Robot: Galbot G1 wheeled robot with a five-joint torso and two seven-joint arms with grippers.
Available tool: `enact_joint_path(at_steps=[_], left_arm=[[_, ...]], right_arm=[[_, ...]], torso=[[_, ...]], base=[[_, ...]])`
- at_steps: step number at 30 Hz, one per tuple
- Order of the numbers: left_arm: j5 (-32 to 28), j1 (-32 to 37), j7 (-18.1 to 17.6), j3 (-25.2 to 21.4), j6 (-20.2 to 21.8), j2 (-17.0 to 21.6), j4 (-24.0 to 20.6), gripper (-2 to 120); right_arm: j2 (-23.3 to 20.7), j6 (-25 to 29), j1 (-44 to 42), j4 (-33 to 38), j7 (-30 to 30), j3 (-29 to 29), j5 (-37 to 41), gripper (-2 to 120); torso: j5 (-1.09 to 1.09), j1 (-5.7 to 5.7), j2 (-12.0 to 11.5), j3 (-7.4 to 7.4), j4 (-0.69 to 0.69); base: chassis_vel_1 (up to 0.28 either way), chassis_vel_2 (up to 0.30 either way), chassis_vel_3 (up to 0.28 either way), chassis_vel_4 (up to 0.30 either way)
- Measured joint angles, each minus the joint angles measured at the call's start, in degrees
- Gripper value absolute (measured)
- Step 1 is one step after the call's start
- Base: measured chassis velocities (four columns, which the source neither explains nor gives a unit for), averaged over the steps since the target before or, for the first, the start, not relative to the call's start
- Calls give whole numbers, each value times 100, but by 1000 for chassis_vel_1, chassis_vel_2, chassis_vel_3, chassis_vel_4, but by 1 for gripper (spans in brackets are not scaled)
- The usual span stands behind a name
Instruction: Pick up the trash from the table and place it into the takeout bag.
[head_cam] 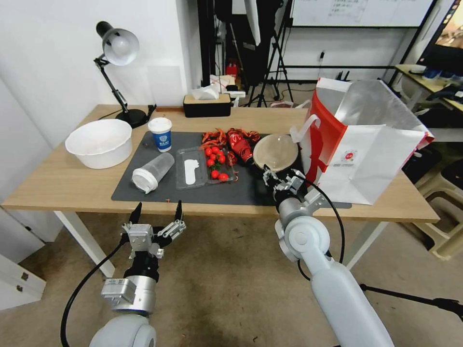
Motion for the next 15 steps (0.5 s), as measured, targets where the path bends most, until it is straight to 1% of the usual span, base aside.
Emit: enact_joint_path(at_steps=[1, 2, 3, 5, 13, 15], left_arm=[[7, 1, 0, 1, -11, -4, 6, 100], [7, 1, 0, 1, -11, -4, 6, 100], [17, 1, 0, 2, -26, -10, 14, 100], [24, 3, 1, 5, -39, -19, 22, 100], [45, 5, 3, 21, -62, -25, 40, 100], [50, 5, 6, 27, -68, -29, 45, 100]], right_arm=[[-1, 3, -16, 21, -8, 6, -2, 10], [-1, 3, -16, 21, -8, 6, -2, 10], [-5, 11, -40, 58, -14, 19, -10, 3], [-24, 27, -89, 127, -30, 46, -31, 0], [-126, 63, -336, 491, -145, 180, -180, 0], [-222, 80, -506, 716, -317, 228, -348, 0]], torso=[[0, 0, 0, 0, 0], [0, 0, 0, 0, 0], [0, 0, 0, 0, 0], [0, 0, 0, 0, 0], [0, 0, 1, 0, 0], [0, 0, 1, 0, 0]], base=[[0, 0, 0, 0], [0, 0, 0, 0], [0, 0, 0, 0], [0, 0, 0, 0], [0, 0, 0, 0], [0, 0, 0, 0]])
